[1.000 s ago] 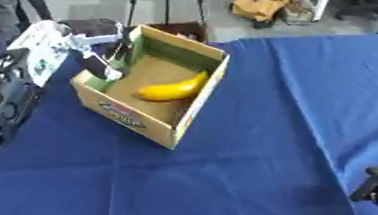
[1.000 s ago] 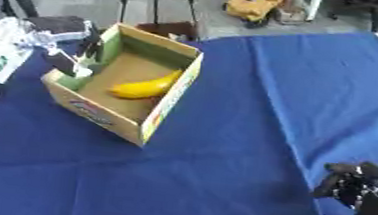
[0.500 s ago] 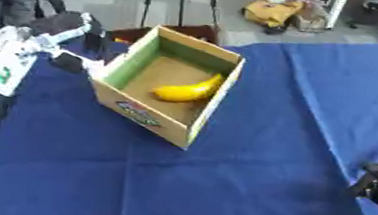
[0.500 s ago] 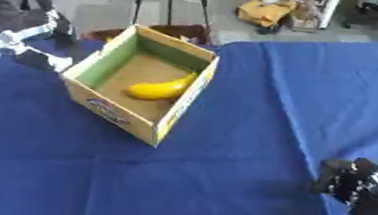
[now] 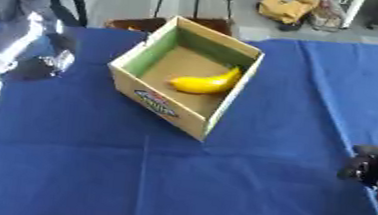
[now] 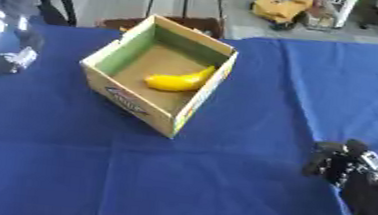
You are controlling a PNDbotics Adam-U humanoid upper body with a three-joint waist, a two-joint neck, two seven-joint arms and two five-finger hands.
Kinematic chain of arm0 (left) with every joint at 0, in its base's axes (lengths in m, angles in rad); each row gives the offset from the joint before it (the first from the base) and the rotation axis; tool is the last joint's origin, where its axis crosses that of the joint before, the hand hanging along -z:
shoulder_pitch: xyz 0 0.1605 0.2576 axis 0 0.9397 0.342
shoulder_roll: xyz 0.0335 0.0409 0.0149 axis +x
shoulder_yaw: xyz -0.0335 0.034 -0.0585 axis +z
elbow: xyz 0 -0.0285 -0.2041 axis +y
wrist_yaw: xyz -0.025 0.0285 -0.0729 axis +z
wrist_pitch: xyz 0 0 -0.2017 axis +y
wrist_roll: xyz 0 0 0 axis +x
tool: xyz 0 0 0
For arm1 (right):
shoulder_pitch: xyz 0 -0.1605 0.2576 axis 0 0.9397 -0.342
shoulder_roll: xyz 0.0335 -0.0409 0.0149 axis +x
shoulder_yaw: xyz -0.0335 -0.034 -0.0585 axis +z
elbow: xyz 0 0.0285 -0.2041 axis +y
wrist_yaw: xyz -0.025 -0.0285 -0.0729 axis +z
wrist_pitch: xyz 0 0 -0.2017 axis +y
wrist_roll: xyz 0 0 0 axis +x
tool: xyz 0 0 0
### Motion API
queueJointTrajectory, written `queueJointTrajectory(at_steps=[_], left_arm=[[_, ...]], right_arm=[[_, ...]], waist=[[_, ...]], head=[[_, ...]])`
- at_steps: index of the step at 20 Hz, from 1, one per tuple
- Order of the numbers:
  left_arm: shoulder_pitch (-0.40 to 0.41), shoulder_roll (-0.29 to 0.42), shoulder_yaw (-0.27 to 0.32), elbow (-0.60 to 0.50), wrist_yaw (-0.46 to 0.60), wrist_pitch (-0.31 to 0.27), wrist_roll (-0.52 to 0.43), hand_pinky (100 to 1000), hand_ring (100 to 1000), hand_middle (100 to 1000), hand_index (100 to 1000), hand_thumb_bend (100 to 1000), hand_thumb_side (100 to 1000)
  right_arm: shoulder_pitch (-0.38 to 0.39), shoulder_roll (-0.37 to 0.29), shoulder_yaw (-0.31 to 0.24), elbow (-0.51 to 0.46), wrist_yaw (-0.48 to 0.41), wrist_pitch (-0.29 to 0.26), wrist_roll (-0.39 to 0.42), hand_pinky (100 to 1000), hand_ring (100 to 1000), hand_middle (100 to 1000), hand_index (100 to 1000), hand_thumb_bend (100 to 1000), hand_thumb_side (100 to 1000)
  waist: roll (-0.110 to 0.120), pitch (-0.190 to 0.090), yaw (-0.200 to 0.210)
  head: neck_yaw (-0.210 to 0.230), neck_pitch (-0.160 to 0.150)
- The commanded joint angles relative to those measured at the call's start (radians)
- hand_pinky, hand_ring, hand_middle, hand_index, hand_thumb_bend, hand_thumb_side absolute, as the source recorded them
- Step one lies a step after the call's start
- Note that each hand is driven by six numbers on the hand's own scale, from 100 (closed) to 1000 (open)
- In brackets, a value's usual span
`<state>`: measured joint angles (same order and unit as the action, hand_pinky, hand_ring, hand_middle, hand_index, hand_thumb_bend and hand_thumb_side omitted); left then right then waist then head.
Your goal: Pick up objects on the table and place them in the box.
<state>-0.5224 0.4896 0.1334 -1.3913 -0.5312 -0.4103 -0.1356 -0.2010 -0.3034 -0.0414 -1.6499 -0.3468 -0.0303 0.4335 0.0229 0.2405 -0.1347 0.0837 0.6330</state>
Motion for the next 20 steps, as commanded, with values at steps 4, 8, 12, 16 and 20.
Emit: queueJointTrajectory(at_steps=[4, 8, 12, 16, 20], left_arm=[[0.122, -0.047, -0.007, -0.147, 0.103, 0.094, 0.102, 564, 488, 482, 621, 226, 945], [0.221, -0.079, -0.02, -0.194, 0.164, 0.154, 0.162, 580, 514, 510, 637, 301, 1000], [0.288, -0.093, -0.051, -0.273, 0.224, 0.214, 0.222, 588, 524, 520, 643, 353, 1000], [0.296, -0.092, -0.084, -0.324, 0.289, 0.279, 0.269, 589, 525, 521, 644, 395, 1000], [0.302, -0.088, -0.089, -0.364, 0.355, 0.332, 0.256, 590, 525, 521, 644, 402, 1000]], right_arm=[[-0.002, -0.013, -0.015, -0.027, -0.016, -0.006, -0.01, 639, 589, 532, 742, 100, 918], [0.0, -0.013, -0.012, -0.029, -0.023, -0.006, -0.008, 639, 589, 533, 742, 100, 915], [0.003, -0.012, -0.008, -0.029, -0.027, -0.005, -0.005, 640, 589, 533, 742, 100, 913], [0.003, -0.008, -0.008, -0.028, -0.027, -0.004, -0.005, 640, 590, 533, 742, 100, 917], [0.002, -0.007, -0.01, -0.029, -0.028, -0.005, -0.006, 640, 589, 532, 742, 100, 916]], waist=[[-0.008, -0.021, 0.014], [-0.014, -0.032, 0.019], [-0.02, -0.038, 0.018], [-0.022, -0.035, 0.018], [-0.022, -0.033, 0.018]], head=[[-0.017, 0.001], [-0.015, 0.009], [-0.007, 0.016], [-0.006, 0.016], [-0.006, 0.012]])
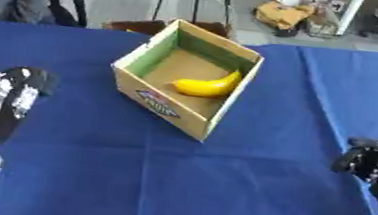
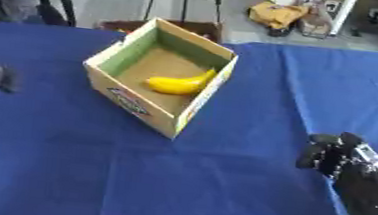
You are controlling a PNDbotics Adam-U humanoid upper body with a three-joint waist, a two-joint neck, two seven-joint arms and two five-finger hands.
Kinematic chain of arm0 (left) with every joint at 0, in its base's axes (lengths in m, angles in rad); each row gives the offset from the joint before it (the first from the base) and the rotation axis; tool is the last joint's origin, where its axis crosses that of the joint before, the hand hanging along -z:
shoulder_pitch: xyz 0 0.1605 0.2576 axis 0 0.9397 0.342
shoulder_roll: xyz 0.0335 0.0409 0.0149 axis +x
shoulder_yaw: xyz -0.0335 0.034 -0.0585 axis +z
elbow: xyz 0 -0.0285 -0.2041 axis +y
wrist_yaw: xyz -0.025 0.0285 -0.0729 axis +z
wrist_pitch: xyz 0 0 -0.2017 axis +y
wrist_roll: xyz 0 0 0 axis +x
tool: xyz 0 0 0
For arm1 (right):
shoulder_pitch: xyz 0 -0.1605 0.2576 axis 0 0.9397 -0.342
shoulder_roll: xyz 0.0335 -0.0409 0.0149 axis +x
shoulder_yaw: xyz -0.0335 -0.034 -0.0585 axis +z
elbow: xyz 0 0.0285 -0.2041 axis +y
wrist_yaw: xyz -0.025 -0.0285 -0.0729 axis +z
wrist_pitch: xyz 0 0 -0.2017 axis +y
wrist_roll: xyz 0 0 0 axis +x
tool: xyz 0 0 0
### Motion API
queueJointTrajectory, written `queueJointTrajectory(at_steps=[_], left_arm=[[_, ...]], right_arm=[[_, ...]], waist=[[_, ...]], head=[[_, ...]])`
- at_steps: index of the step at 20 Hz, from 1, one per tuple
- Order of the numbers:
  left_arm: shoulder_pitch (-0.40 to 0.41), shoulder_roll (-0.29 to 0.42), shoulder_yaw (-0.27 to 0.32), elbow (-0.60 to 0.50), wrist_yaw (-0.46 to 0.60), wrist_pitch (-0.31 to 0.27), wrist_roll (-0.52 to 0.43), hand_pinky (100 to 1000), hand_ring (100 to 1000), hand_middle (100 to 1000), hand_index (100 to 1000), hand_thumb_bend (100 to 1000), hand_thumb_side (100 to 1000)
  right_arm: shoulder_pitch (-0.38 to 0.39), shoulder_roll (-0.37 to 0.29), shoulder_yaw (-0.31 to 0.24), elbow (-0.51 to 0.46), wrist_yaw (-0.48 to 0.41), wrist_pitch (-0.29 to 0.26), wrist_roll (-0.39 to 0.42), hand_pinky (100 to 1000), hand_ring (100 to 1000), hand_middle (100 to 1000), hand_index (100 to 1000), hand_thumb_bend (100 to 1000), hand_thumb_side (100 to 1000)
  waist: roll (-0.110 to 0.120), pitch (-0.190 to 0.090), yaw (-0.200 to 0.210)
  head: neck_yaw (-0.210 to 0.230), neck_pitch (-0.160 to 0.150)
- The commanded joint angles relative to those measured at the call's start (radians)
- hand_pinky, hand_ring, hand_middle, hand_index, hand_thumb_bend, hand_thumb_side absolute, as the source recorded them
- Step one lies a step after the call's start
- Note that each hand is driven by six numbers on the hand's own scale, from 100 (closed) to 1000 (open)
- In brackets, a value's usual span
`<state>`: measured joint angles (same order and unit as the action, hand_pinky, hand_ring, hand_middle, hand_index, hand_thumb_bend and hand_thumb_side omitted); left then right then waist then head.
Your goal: Pick up objects on the table and place them in the box.
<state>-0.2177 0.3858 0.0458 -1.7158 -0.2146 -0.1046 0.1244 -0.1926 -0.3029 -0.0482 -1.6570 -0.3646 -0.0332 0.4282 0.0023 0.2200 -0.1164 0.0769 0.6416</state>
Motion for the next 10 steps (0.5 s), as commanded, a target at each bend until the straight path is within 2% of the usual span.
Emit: queueJointTrajectory(at_steps=[1, 10], left_arm=[[-0.002, 0.018, 0.0, -0.044, 0.056, 0.033, -0.012, 590, 525, 521, 644, 403, 1000], [0.006, 0.035, 0.018, -0.056, 0.214, 0.043, -0.064, 589, 524, 519, 644, 403, 1000]], right_arm=[[-0.007, -0.008, -0.003, -0.022, -0.01, -0.002, 0.0, 640, 589, 532, 742, 100, 916], [-0.005, -0.01, -0.002, -0.024, -0.012, -0.003, 0.0, 640, 589, 533, 742, 100, 915]], waist=[[-0.002, -0.012, 0.0], [-0.002, -0.015, 0.009]], head=[[0.0, 0.004], [0.004, 0.006]])
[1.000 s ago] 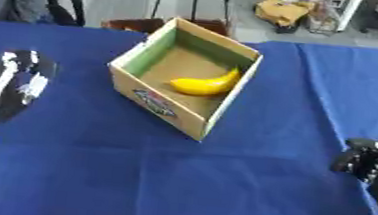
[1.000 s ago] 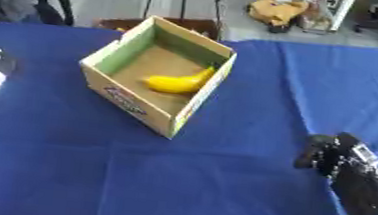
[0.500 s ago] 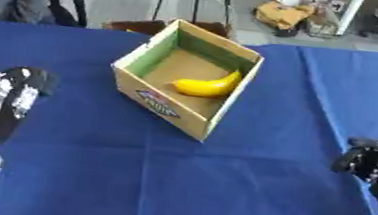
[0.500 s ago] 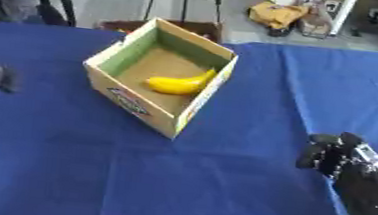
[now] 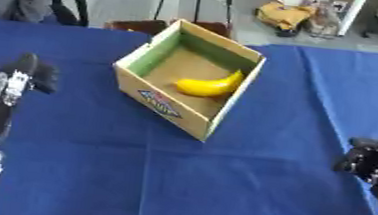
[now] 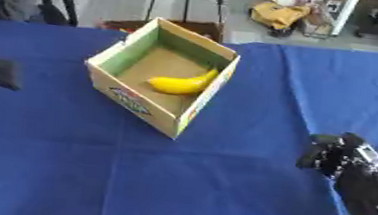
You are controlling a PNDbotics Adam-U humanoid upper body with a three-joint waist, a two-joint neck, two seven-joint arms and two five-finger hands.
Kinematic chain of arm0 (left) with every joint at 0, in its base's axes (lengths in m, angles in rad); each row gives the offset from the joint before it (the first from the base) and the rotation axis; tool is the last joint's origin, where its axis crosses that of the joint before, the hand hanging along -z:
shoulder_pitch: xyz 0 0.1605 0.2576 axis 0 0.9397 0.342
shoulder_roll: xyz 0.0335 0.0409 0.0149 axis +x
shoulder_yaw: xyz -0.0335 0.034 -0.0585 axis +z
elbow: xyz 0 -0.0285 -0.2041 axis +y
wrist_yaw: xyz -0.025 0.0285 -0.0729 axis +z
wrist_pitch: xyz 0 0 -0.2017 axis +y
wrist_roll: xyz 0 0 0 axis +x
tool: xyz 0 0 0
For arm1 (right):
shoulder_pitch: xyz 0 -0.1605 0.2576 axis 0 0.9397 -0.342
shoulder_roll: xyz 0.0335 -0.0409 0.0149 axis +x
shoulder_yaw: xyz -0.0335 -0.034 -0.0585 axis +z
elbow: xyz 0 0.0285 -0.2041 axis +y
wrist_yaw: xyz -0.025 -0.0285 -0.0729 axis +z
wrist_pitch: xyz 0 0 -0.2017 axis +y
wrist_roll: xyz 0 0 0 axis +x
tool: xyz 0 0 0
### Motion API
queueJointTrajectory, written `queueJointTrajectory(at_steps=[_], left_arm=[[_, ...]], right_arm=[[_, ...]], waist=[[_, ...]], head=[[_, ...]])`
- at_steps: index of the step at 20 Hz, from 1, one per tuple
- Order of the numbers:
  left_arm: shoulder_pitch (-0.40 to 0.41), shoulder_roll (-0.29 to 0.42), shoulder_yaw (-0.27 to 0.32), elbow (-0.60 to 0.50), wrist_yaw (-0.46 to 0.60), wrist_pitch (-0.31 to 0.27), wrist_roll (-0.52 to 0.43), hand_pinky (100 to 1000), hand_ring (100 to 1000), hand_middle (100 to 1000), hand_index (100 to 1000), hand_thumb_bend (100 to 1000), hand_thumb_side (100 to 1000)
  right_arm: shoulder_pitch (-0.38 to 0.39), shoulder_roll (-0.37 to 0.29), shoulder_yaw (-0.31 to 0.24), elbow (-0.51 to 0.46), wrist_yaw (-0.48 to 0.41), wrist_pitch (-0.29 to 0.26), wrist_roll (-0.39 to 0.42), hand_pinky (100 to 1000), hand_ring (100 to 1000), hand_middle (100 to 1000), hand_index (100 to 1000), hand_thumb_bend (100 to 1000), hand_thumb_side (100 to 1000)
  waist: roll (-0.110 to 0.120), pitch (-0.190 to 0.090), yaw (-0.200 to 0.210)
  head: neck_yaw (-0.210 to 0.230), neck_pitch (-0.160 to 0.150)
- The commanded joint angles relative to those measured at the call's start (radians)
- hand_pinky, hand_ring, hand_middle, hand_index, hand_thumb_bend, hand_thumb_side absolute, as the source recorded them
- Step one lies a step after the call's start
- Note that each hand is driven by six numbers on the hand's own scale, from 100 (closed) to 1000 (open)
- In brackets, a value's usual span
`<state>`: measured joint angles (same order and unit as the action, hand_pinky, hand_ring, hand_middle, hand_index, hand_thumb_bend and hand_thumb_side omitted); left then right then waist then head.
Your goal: Pick up objects on the table and place them in the box.
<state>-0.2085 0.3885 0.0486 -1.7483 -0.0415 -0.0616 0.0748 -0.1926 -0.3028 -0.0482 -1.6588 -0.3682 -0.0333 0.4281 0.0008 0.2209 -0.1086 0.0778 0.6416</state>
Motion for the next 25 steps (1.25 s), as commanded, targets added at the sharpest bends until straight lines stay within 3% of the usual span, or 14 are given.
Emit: queueJointTrajectory(at_steps=[1, 12, 25], left_arm=[[-0.001, 0.035, 0.017, -0.023, 0.058, -0.001, -0.02, 588, 524, 518, 644, 402, 1000], [0.007, 0.07, 0.043, -0.011, 0.301, -0.008, -0.097, 583, 517, 507, 643, 397, 1000], [0.014, 0.068, 0.049, -0.005, 0.324, -0.015, -0.128, 580, 510, 497, 636, 393, 1000]], right_arm=[[-0.005, -0.01, -0.003, -0.022, -0.009, -0.002, 0.0, 640, 589, 533, 742, 100, 914], [-0.002, -0.014, -0.002, -0.026, -0.015, -0.004, 0.001, 641, 589, 533, 742, 100, 911], [0.001, -0.013, -0.002, -0.026, -0.014, -0.004, 0.0, 641, 589, 532, 741, 100, 912]], waist=[[0.0, -0.016, 0.001], [-0.002, -0.021, 0.009], [-0.003, -0.023, 0.013]], head=[[0.003, 0.006], [0.006, 0.016], [0.008, 0.016]])
